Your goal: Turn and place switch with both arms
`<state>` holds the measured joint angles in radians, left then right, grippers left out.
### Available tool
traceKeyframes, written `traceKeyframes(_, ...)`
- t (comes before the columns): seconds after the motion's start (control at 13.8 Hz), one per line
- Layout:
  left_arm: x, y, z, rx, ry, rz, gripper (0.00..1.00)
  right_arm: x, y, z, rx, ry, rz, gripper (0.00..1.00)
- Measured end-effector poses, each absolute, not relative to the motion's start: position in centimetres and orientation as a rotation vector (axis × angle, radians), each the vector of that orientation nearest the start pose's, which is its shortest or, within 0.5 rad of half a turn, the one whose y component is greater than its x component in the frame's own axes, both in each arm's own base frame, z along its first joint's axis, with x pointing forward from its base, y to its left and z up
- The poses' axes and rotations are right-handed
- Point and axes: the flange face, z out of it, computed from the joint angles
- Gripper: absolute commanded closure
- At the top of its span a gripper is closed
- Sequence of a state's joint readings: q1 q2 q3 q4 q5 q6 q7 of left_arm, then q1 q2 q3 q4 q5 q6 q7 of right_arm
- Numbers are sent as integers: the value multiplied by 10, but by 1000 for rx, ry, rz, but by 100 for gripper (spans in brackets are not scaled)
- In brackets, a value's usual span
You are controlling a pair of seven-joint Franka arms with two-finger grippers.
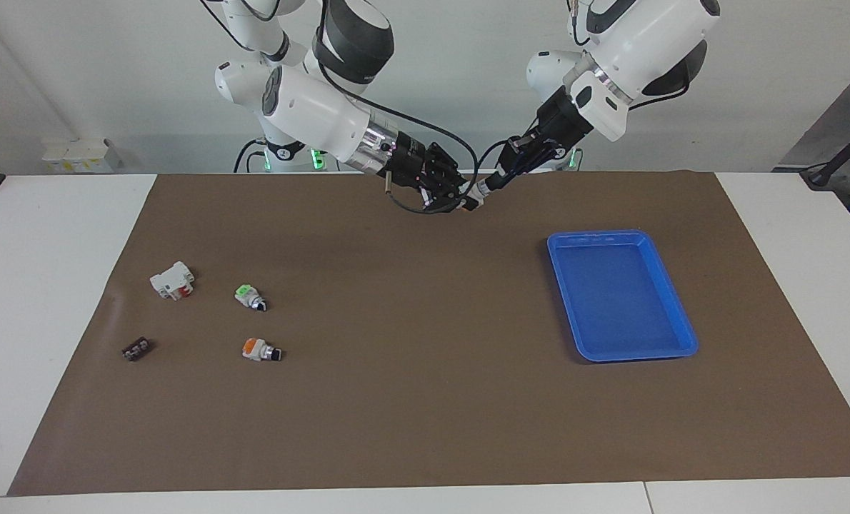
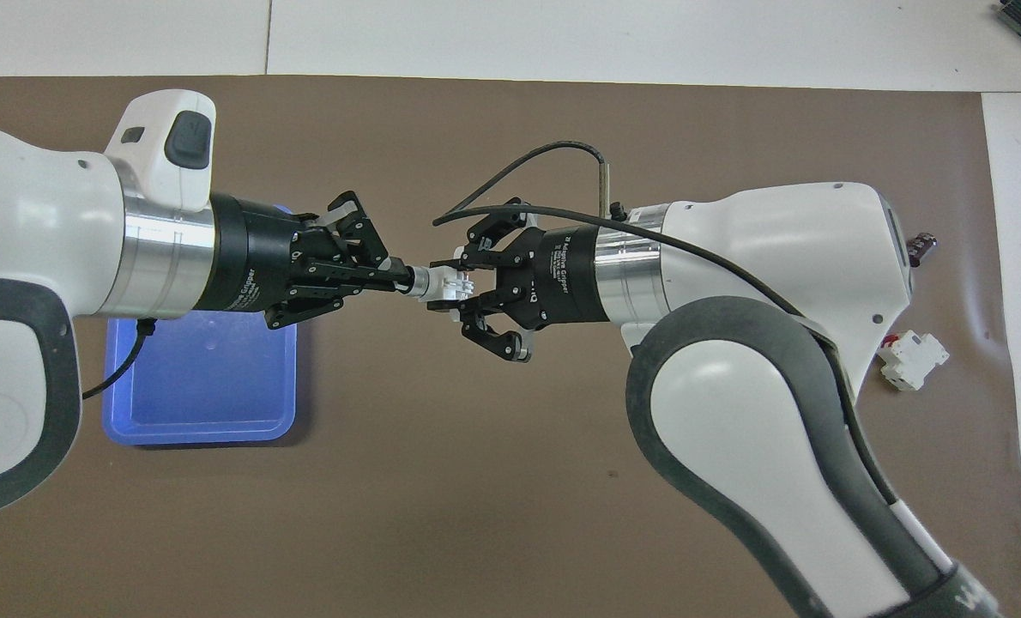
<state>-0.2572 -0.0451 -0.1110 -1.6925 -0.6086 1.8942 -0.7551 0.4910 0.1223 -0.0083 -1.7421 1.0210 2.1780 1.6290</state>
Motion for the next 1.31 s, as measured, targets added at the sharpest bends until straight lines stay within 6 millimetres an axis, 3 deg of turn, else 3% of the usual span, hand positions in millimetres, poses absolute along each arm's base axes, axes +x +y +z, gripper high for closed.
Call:
traceKeyframes(0.15, 516, -246, 636, 2439, 579, -128, 100, 546, 323, 547, -1589, 1685, 823, 100)
traceKeyframes(0.36, 516, -244, 636, 2478, 358, -59, 100, 545, 324, 547, -1592, 1684, 825, 100)
traceKeyframes(0.87, 514, -240, 636, 2490, -427, 181, 100, 543, 332, 544, -1595, 1689, 834, 100)
traceKeyframes(1.31, 511, -240, 638, 2401, -930, 331, 100, 542, 335, 543, -1600, 1687, 838, 100)
